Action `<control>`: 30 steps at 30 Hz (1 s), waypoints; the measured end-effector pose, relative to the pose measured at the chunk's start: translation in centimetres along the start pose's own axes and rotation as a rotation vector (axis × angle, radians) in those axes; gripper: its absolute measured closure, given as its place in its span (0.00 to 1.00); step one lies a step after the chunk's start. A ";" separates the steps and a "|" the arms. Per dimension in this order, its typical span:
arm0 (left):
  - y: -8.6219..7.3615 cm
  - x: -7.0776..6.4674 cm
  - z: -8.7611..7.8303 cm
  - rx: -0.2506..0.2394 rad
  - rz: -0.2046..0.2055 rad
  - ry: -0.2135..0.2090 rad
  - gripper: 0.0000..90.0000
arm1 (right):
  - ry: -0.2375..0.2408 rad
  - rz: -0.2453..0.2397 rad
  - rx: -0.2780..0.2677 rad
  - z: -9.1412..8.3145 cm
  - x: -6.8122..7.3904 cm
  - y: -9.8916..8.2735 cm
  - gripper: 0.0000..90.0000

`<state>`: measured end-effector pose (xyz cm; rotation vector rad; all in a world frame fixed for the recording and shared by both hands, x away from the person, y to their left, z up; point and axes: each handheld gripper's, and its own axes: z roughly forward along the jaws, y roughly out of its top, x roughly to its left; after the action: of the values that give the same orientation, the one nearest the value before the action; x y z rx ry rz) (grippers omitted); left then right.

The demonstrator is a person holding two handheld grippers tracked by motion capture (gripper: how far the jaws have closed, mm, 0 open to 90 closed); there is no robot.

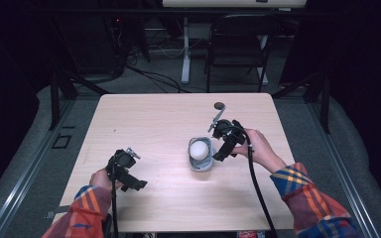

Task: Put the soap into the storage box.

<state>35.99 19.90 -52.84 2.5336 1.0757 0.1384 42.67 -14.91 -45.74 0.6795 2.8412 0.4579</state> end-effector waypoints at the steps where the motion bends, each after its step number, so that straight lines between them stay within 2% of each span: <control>1: 0.0 0.0 0.0 0.000 0.000 0.001 0.00 | 0.000 0.005 -0.003 -0.1 -0.1 -0.3 0.03; 5: 0.0 0.0 0.0 -0.002 -0.001 0.001 0.00 | -0.015 0.026 -0.008 -0.6 -0.5 -1.7 0.03; 6: 0.0 0.0 0.0 -0.005 -0.001 0.001 0.00 | -0.017 0.039 -0.004 -0.6 -0.6 -2.4 0.00; 13: 0.0 -0.1 0.0 -0.002 -0.001 -0.001 0.00 | -0.023 0.068 -0.014 -1.1 -1.0 -4.2 0.00; 20: 0.0 -0.1 0.0 -0.002 0.003 -0.003 0.00 | -0.049 0.108 0.008 -1.3 -1.4 -7.4 0.00; 22: 0.0 -0.1 0.0 -0.003 0.000 -0.003 0.00 | -0.063 0.104 0.018 -1.3 -1.5 -7.7 0.00; 23: 0.0 -0.1 0.0 0.001 0.002 -0.004 0.00 | -0.056 0.113 0.009 -1.2 -1.5 -8.2 0.00; 25: 0.1 -0.1 0.1 -0.002 0.002 -0.009 0.00 | -0.059 0.131 0.036 -1.0 -1.5 -9.5 0.00; 30: 0.1 -0.2 0.1 -0.003 0.006 -0.009 0.00 | -0.076 0.139 0.094 0.0 -1.4 -11.3 0.00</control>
<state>35.96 19.69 -52.91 2.5326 1.0642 0.1291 39.26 -25.14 -49.38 0.8961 2.7701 0.3128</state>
